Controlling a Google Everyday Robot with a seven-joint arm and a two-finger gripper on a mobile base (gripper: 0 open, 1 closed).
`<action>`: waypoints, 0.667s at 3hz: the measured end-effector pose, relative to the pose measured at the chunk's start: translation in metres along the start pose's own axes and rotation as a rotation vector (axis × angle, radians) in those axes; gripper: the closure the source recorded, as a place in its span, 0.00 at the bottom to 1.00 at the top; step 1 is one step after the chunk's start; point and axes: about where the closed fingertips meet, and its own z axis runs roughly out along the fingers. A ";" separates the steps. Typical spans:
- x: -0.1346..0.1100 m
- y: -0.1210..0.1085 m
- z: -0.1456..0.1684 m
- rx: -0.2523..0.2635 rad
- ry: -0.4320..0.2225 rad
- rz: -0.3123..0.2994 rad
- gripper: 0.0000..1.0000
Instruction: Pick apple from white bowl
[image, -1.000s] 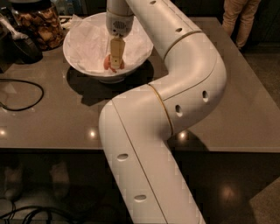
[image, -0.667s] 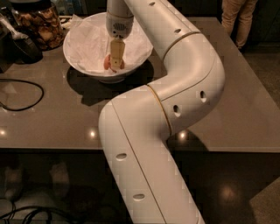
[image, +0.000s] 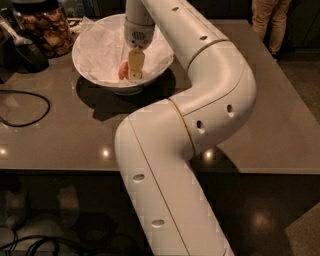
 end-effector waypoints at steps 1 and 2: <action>0.003 0.000 0.005 -0.012 0.000 0.006 0.26; 0.003 0.000 0.005 -0.012 0.000 0.007 0.44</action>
Offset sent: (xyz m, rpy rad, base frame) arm 0.0000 -0.0021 -0.0050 -0.0002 0.0119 -0.0035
